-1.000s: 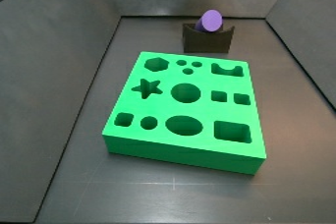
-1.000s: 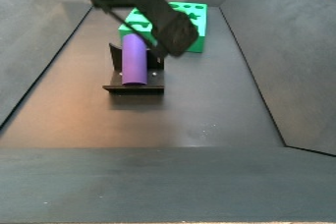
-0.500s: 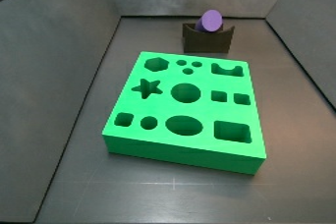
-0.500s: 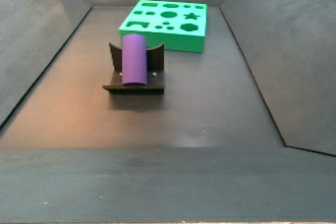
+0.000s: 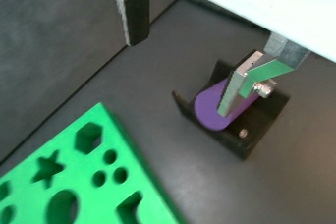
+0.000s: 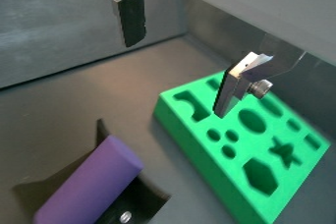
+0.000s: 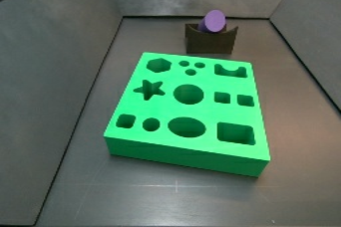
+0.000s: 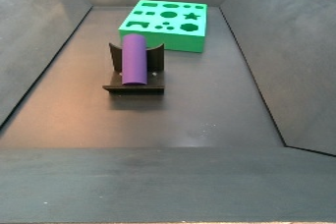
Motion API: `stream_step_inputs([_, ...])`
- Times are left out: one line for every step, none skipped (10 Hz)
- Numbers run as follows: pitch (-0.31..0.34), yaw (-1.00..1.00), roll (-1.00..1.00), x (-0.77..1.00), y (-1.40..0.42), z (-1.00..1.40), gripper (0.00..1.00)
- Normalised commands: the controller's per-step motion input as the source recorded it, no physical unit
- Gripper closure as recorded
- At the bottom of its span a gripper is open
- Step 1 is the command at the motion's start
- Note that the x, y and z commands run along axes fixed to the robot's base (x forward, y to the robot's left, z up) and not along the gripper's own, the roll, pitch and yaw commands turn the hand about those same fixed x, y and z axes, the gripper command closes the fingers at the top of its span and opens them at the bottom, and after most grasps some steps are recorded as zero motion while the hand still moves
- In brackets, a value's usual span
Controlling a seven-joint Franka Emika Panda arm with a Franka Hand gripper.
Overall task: Pick up the round object. Move up. Place the round object on the fixture. Regrasp the round object. Move to above the board. Insert the round object.
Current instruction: Regrasp the round object.
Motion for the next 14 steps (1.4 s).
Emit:
stream_step_inputs([0.006,0.03,1.0,-0.04,-0.03,0.0,0.0])
stream_step_inputs([-0.002,0.03,1.0,-0.04,-0.02,0.01,0.0])
stream_step_inputs([-0.006,0.03,1.0,-0.04,-0.02,0.01,0.0])
stream_step_inputs([-0.014,0.03,1.0,-0.03,-0.02,0.01,0.0])
stream_step_inputs([-0.018,0.03,1.0,-0.03,-0.02,0.01,0.0])
stream_step_inputs([-0.018,0.04,1.0,-0.03,-0.02,0.01,0.0])
stream_step_inputs([-0.017,0.04,1.0,-0.03,-0.02,0.01,0.0])
stream_step_inputs([-0.014,0.04,1.0,-0.02,-0.02,0.01,0.0])
stream_step_inputs([-0.011,0.04,1.0,0.0,-0.02,0.0,0.0])
stream_step_inputs([-0.005,0.04,1.0,0.02,-0.02,-0.01,0.0])
stream_step_inputs([0.002,0.04,1.0,0.03,-0.02,-0.01,0.0])
stream_step_inputs([0.011,0.05,1.0,0.04,-0.02,-0.01,0.0])
stream_step_inputs([0.025,0.05,1.0,0.06,-0.03,-0.01,0.0])
stream_step_inputs([0.051,0.06,1.0,0.07,-0.03,-0.01,0.0])
